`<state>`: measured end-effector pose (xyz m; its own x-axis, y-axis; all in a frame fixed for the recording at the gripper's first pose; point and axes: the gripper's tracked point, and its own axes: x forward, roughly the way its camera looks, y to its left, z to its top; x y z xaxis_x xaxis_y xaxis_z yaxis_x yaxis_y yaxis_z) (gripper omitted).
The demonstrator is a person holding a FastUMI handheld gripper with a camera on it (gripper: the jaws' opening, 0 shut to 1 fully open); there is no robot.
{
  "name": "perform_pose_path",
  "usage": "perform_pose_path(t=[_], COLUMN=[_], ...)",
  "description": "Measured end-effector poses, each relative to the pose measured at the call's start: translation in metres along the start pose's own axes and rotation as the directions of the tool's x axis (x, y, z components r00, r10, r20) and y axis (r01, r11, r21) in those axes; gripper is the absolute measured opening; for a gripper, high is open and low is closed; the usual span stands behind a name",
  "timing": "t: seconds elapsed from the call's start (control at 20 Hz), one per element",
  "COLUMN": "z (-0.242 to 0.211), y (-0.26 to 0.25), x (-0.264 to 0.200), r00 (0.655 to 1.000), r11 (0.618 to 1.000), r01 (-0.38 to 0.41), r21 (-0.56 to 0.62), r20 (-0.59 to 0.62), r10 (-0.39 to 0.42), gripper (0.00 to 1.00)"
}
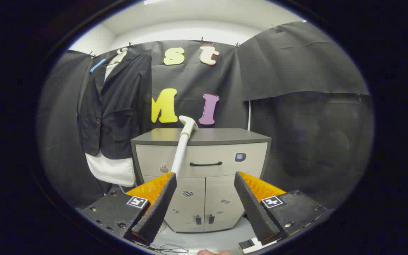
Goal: Iron the clothes twice with a garment steamer, once on the left side and once on the right side.
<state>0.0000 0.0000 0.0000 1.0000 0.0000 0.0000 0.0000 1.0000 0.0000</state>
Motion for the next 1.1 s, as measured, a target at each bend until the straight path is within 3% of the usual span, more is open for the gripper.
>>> perform_pose_path(t=[0.7,1.1], z=[0.003,0.029], y=[-0.006,0.032], x=[-0.003,0.012], r00=[0.999,0.999], r11=[0.999,0.999], r01=[0.032,0.038], r21=[-0.017,-0.012], r20=[-0.014,0.032], r10=[-0.033,-0.038], gripper=[1.00,1.00])
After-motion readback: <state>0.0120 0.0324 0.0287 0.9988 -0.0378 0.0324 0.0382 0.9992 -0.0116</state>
